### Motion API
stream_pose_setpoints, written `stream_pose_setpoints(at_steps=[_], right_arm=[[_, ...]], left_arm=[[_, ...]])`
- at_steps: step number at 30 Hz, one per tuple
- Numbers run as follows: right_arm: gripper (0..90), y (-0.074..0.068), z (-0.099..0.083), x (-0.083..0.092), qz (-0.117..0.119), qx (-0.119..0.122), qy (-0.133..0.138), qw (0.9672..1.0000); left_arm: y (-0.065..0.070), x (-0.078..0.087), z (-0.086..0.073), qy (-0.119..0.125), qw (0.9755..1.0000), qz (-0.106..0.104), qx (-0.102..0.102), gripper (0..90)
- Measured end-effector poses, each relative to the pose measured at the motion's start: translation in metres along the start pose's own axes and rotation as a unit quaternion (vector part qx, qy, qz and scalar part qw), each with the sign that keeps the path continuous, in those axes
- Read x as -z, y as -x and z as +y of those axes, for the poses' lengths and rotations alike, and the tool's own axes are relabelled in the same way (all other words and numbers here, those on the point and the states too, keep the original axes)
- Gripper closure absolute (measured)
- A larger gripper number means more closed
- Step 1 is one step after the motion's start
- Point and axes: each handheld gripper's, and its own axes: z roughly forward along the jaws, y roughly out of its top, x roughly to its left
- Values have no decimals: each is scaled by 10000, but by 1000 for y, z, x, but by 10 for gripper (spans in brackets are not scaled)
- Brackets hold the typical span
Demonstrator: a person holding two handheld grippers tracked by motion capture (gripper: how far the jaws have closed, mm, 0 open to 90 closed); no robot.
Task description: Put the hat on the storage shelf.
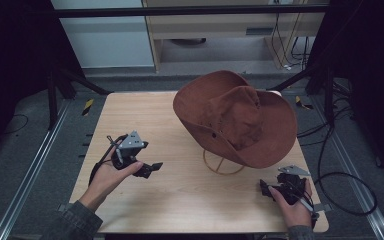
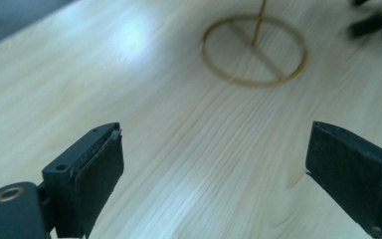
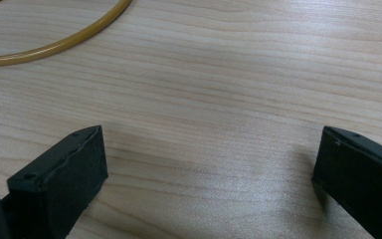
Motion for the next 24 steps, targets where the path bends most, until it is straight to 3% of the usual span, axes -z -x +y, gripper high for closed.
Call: stream_pose_setpoints(at_steps=[13,24], right_arm=[[6,0,0,0,-7,4,-4,10000],[5,0,0,0,-8,9,-10,10000]], left_arm=[[-15,-16,-60,-396,9985,215,296,68],[-29,-17,-91,-560,9958,363,628,61]])
